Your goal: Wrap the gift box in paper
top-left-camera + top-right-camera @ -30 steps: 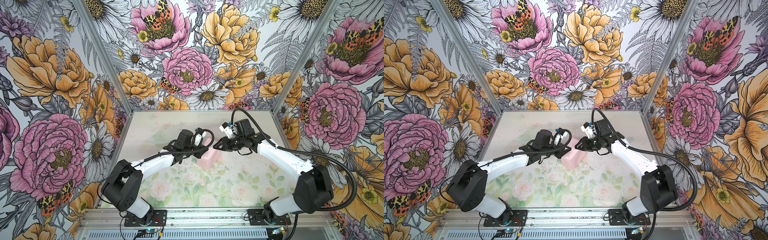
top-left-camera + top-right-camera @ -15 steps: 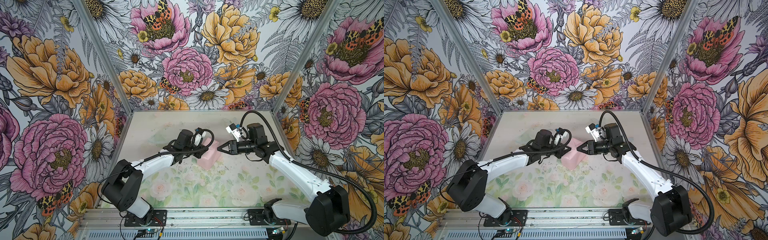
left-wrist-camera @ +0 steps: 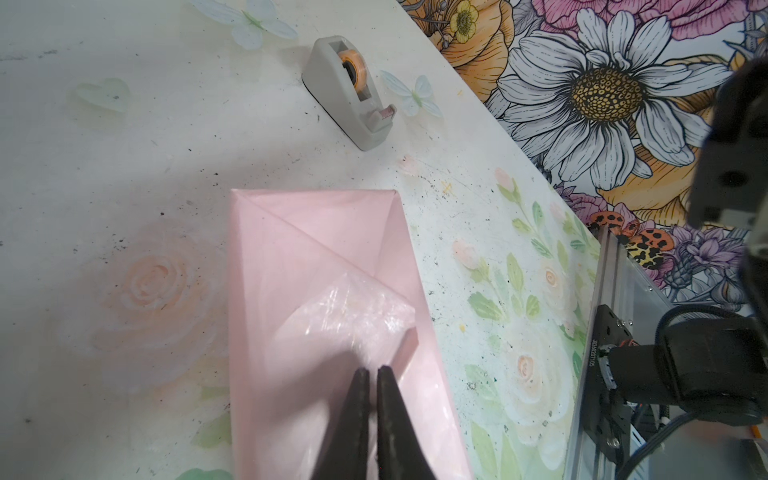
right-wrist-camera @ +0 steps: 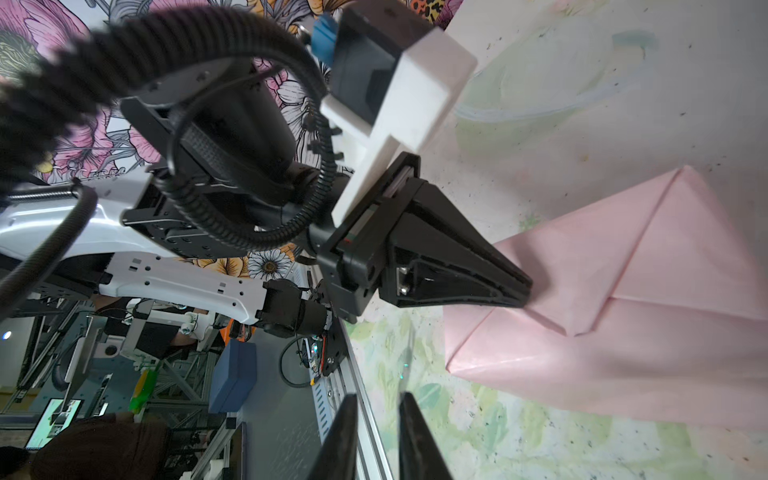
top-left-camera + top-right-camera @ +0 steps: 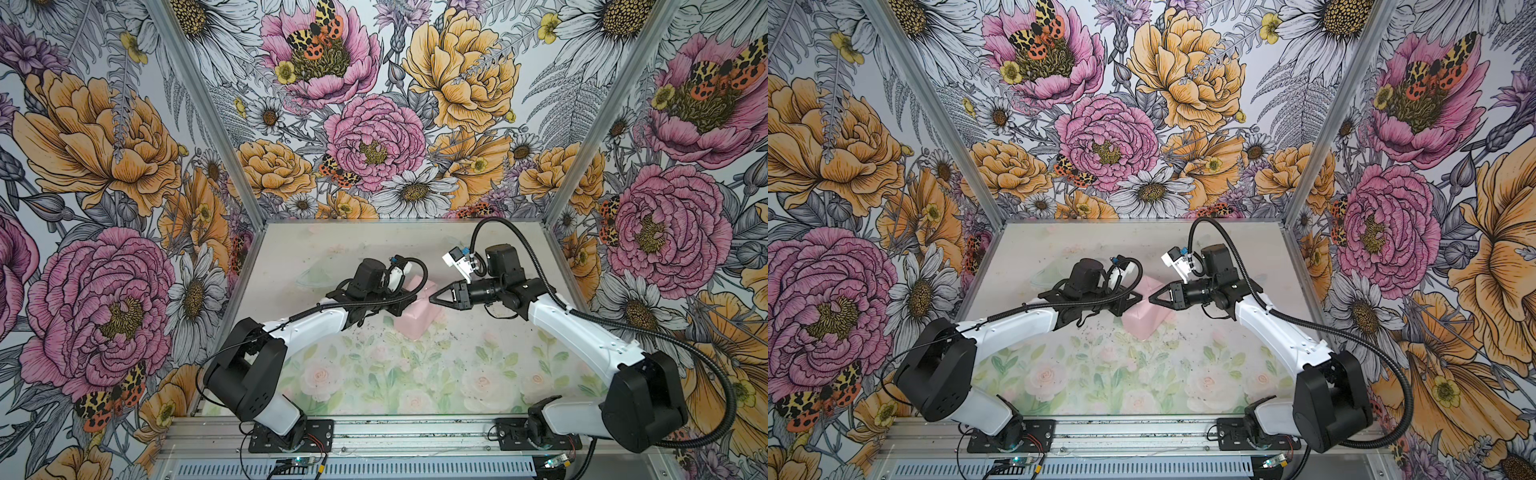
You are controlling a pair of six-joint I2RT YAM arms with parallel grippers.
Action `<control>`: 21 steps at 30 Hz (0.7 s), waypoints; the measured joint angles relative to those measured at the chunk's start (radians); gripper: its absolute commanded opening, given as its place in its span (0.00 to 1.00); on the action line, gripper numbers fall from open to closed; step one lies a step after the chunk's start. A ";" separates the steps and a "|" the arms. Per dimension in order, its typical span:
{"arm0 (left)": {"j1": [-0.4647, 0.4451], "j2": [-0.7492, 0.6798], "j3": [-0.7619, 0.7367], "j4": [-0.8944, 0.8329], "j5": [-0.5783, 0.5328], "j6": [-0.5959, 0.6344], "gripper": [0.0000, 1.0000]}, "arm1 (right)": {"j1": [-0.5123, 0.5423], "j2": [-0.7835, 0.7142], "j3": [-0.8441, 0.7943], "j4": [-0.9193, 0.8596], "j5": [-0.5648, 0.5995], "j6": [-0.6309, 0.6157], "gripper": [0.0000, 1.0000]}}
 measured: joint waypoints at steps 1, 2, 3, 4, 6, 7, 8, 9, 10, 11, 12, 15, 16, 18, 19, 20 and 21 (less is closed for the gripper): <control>0.000 0.001 0.000 0.001 0.000 0.000 0.09 | 0.000 0.026 0.004 0.001 0.000 -0.012 0.20; 0.000 0.002 0.000 0.002 0.001 0.000 0.09 | 0.001 0.045 0.007 0.000 0.000 -0.022 0.21; 0.000 0.003 0.000 0.004 0.002 0.000 0.09 | 0.002 0.063 0.009 0.000 0.000 -0.033 0.21; 0.001 0.005 0.000 0.006 0.002 0.000 0.09 | 0.002 0.074 0.009 0.000 0.000 -0.046 0.22; 0.003 0.005 0.000 0.008 0.003 0.000 0.09 | 0.002 0.085 0.011 -0.003 0.002 -0.074 0.23; 0.003 0.005 0.000 0.008 0.003 0.000 0.09 | 0.002 0.085 0.012 -0.003 0.004 -0.088 0.24; 0.005 0.005 0.000 0.007 0.004 0.000 0.09 | 0.002 0.084 0.015 -0.002 0.007 -0.101 0.24; 0.006 0.005 0.000 0.007 0.004 0.001 0.09 | 0.002 0.083 0.019 -0.001 0.010 -0.113 0.24; 0.006 0.005 0.000 0.007 0.004 0.002 0.09 | 0.002 0.080 0.019 0.001 0.012 -0.118 0.25; 0.006 0.005 0.000 0.007 0.004 0.003 0.09 | 0.002 0.075 0.020 0.001 0.012 -0.122 0.27; 0.006 0.005 0.000 0.006 0.004 0.003 0.09 | 0.002 0.071 0.020 0.001 0.012 -0.122 0.28; 0.006 0.005 0.001 0.002 0.004 0.003 0.09 | 0.002 0.067 0.020 0.006 0.010 -0.101 0.30; 0.007 0.005 0.004 -0.003 0.004 0.004 0.09 | 0.002 0.067 0.021 0.006 0.010 -0.085 0.31; 0.009 0.011 0.015 -0.019 0.004 0.007 0.09 | 0.006 0.067 0.022 0.009 0.012 -0.037 0.33; 0.010 0.016 0.023 -0.026 0.004 0.008 0.09 | 0.006 0.067 0.022 0.013 0.018 -0.011 0.34; 0.011 0.023 0.034 -0.034 0.004 0.010 0.09 | 0.006 0.067 0.023 0.013 0.023 0.018 0.34; 0.013 0.031 0.043 -0.039 0.004 0.011 0.09 | 0.009 0.067 0.023 0.016 0.027 0.046 0.35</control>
